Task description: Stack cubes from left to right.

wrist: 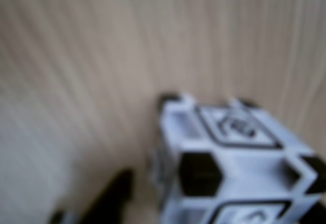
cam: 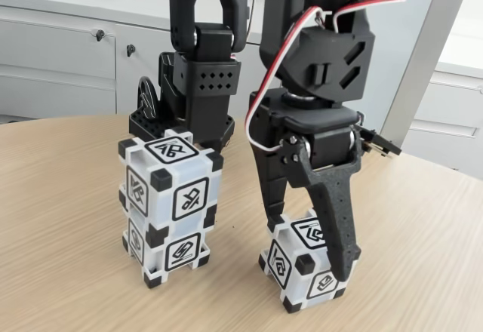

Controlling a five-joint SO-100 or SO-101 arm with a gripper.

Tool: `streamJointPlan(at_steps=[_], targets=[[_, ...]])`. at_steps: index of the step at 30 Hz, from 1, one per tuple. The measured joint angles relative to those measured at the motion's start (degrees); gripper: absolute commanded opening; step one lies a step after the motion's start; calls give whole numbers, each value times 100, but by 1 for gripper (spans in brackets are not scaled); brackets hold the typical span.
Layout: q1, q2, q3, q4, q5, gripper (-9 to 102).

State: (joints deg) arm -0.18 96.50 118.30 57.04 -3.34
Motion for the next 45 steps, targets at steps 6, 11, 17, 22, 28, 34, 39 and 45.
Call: streamJointPlan(at_steps=[6, 11, 17, 22, 28, 34, 39, 45], targets=[[0, 0, -26, -35, 123, 24], [-9, 9, -88, -35, 158, 21], [-9, 26, -97, 0, 255, 19], [-9, 26, -114, 35, 334, 19], [-9, 62, -132, 70, 422, 20], [0, 62, -132, 88, 439, 20], [9, 70, -404, 659, 439, 19], [18, 62, -1143, 1389, 439, 19]])
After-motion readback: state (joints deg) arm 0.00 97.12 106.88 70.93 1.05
